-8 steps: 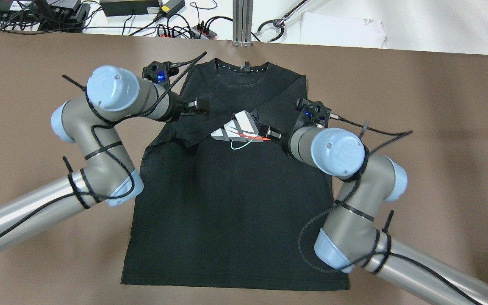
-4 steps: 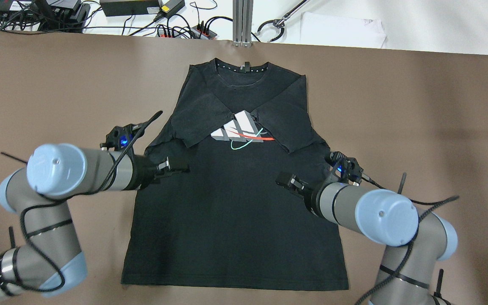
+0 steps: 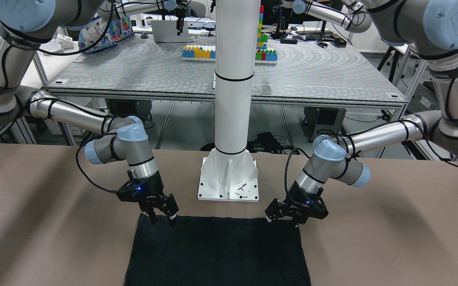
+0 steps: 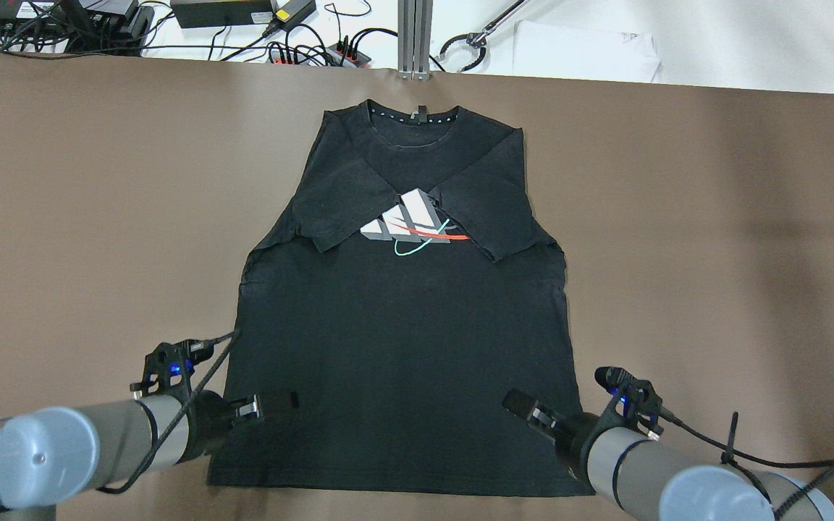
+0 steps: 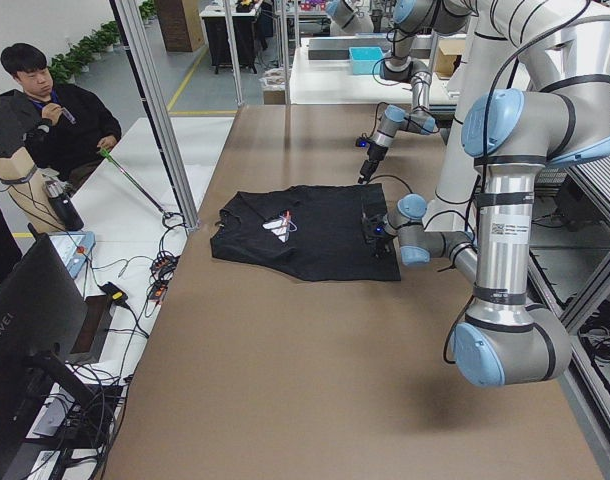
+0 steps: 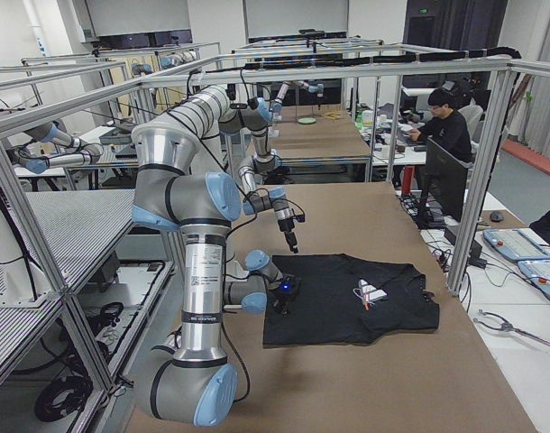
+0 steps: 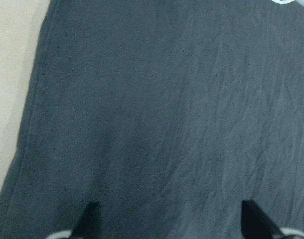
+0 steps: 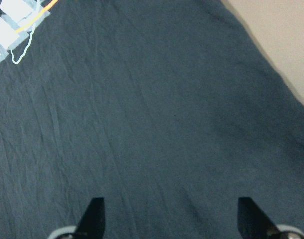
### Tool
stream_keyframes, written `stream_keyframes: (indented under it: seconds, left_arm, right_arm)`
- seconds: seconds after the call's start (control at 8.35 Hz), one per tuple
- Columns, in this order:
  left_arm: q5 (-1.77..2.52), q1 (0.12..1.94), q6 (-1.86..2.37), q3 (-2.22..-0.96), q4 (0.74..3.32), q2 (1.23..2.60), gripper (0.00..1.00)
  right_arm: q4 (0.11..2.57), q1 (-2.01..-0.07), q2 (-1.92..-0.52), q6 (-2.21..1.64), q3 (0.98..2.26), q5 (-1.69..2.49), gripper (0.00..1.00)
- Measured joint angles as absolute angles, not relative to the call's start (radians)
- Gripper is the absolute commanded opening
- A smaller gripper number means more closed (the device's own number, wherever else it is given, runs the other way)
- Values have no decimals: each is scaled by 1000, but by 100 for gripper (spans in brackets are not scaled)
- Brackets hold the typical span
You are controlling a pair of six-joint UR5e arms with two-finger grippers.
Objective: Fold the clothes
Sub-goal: 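Withdraw both grippers toward the hem nearest the robot, then grasp the hem corners nearest the robot with both grippers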
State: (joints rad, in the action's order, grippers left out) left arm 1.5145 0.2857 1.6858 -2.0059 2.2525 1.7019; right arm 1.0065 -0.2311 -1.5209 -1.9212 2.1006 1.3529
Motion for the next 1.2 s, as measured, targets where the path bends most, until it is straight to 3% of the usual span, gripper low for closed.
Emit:
stream_keyframes:
  seconds: [0.36, 0.72, 0.84, 0.96, 1.2]
  left_arm:
    - [1411, 153, 1686, -2016, 2313, 1581, 100]
    - [1377, 112, 1687, -2009, 2320, 1522, 95]
    - [1374, 104, 1690, -2006, 2321, 1517, 69]
    - [1363, 96, 1691, -2005, 2321, 1516, 50]
    - [1344, 79, 1692, -2004, 2321, 1516, 45]
  right_arm:
    - [846, -136, -1686, -1929, 2112, 1270, 94]
    - [823, -127, -1716, -1928, 2112, 1258, 94]
    - [823, -126, -1717, -1928, 2112, 1257, 94]
    - [822, -126, -1718, -1928, 2112, 1257, 94]
    - [822, -126, -1718, -1928, 2111, 1256, 94]
